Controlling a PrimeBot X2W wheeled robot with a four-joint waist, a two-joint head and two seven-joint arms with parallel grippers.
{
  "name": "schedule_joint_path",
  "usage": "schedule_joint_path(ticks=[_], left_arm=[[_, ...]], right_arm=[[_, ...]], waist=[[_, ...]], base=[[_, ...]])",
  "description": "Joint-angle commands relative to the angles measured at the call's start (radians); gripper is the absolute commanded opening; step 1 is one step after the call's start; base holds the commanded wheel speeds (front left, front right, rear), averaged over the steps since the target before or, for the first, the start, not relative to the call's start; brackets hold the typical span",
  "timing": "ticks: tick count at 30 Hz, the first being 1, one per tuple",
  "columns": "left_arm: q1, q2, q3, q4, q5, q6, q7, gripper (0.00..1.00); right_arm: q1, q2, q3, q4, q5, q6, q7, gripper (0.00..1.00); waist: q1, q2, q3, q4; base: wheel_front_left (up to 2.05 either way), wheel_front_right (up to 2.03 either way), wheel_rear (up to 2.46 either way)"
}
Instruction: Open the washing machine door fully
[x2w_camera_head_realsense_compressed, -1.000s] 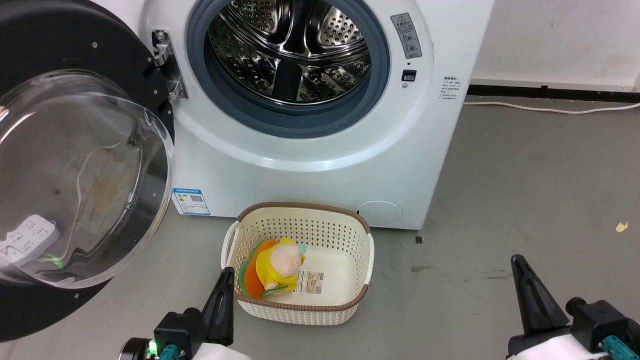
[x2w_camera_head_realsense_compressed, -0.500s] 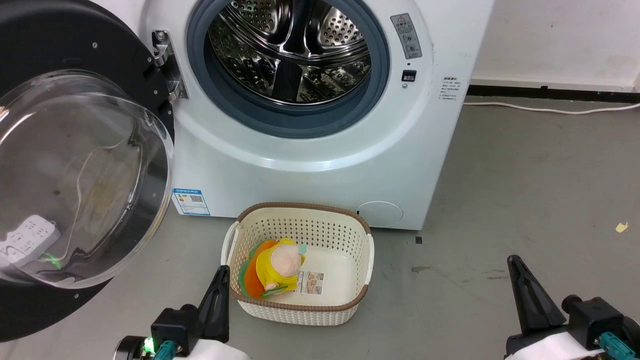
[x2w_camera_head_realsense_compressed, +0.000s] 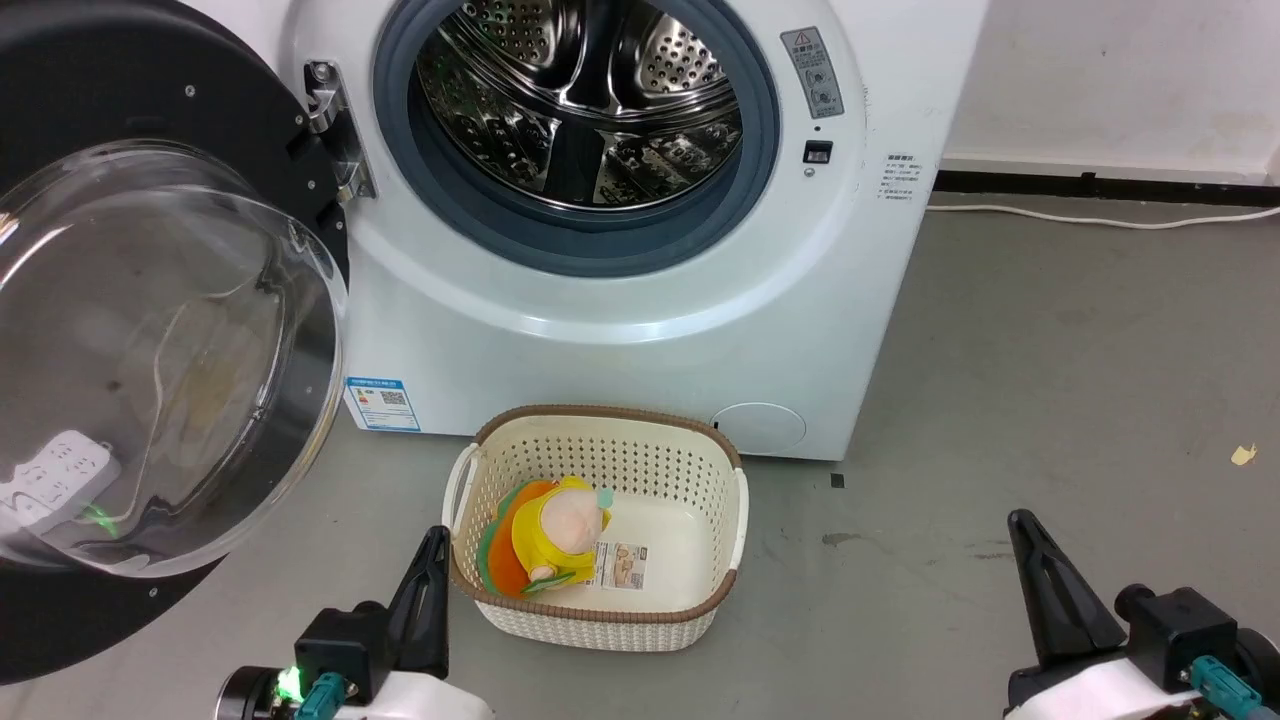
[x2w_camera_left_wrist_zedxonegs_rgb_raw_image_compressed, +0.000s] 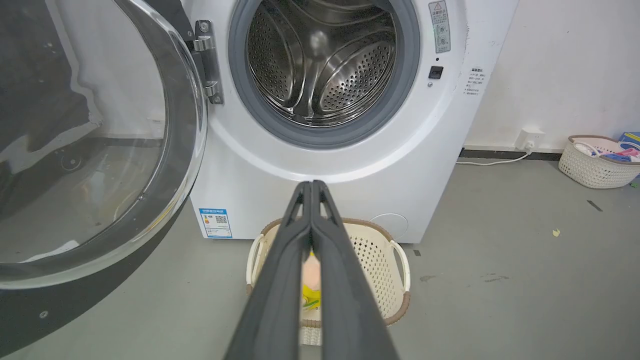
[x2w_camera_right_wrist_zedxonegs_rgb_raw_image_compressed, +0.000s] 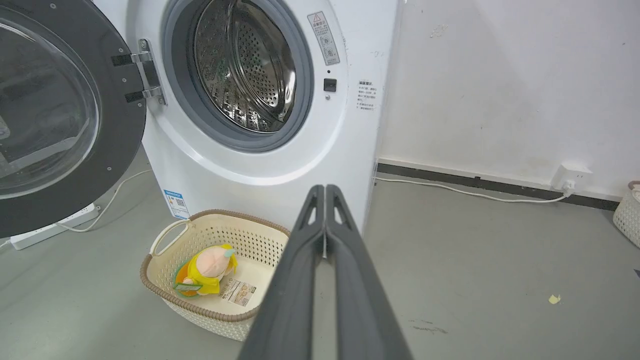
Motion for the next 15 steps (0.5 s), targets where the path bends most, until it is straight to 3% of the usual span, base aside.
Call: schedule_joint_path(ticks=[1,15], left_arm=[[-0.006,-0.005,0.003,-0.005,0.008,-0.002,0.005,0.00],[-0.008,-0.009,0.022,-0.021,0.027,-0.006,0.034,0.00]], right_arm=[[-0.008,0.001,0.003,-0.005,-0.002,0.000,0.003,0.00],[-0.012,0.002,0.011,-0.015,-0.006,0.000,0.032,0.00]], waist=[[0.0000,0.0000,0.000,0.000],[0.0000,0.0000,-0.001,0.000]], base=[[0.00,0.00,0.00],[0.00,0.00,0.00]])
